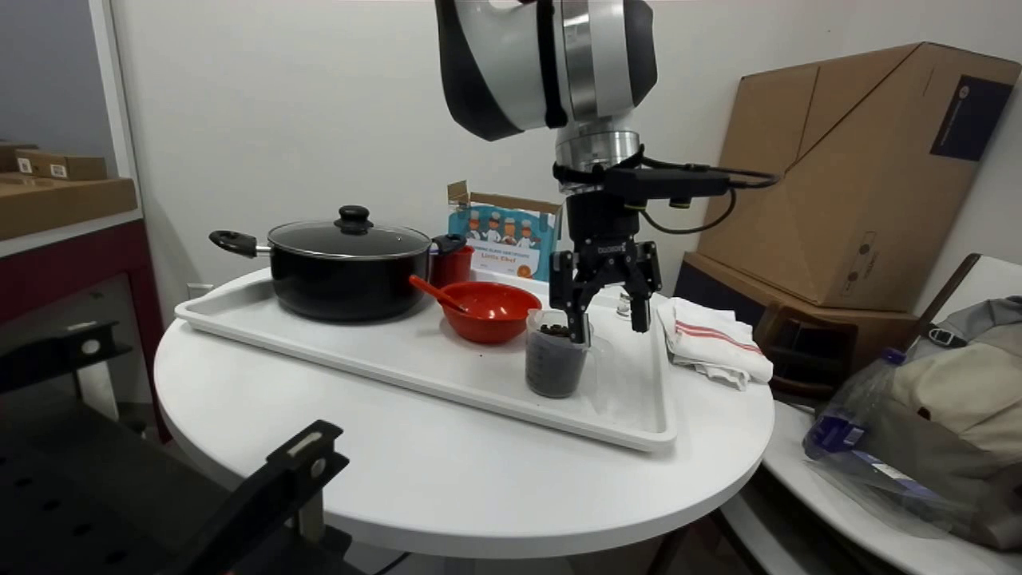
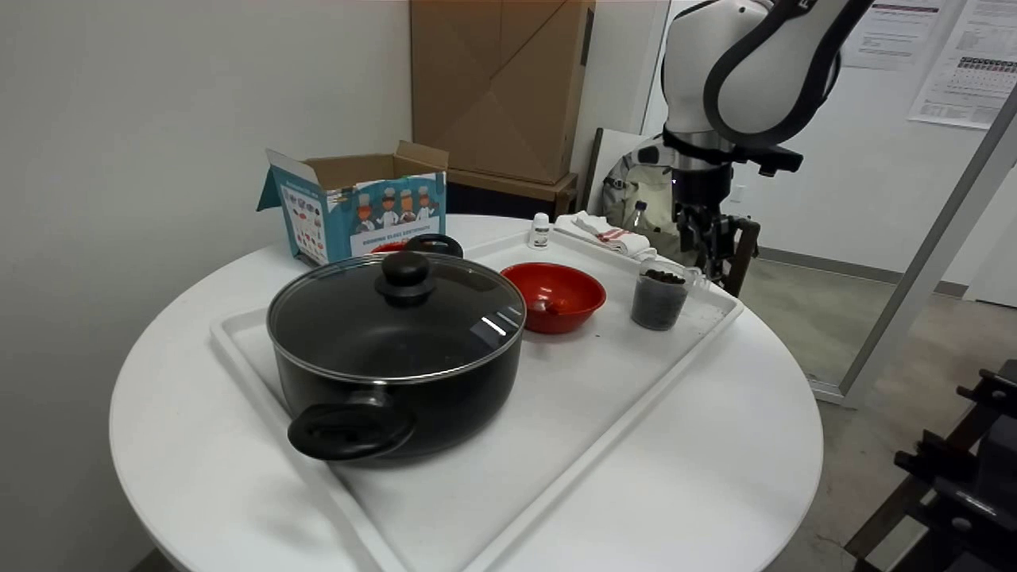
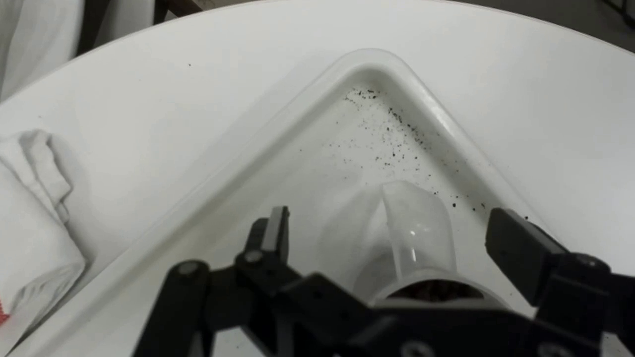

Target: Pour some contents of the jug into the bowl

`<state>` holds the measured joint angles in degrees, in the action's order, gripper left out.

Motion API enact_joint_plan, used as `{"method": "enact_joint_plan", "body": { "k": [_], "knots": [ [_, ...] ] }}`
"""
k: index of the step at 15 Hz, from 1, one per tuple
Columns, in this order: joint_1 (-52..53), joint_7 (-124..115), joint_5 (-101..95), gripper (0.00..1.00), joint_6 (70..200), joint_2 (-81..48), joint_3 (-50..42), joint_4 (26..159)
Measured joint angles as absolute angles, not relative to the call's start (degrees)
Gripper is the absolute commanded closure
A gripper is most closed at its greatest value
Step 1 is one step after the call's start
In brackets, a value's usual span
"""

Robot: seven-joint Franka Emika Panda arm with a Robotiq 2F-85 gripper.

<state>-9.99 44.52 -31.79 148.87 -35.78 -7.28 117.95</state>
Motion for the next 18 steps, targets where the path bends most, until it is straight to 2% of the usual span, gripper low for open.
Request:
{"method": "enact_joint_plan", "body": {
  "k": [2,10,11,12,18],
  "knots": [
    [-9.89,44.47,-31.79,0.31,148.88,-35.88,-7.27,117.81],
    [-9.01,43.99,-31.82,0.92,148.90,-35.89,-7.28,117.74],
    [-8.92,43.99,-31.83,0.93,148.91,-35.88,-7.28,117.73],
    [-8.82,43.98,-31.84,0.90,148.92,-35.88,-7.27,117.73],
    [-8.57,43.98,-31.88,0.90,148.93,-35.88,-7.28,117.70]
  ]
}}
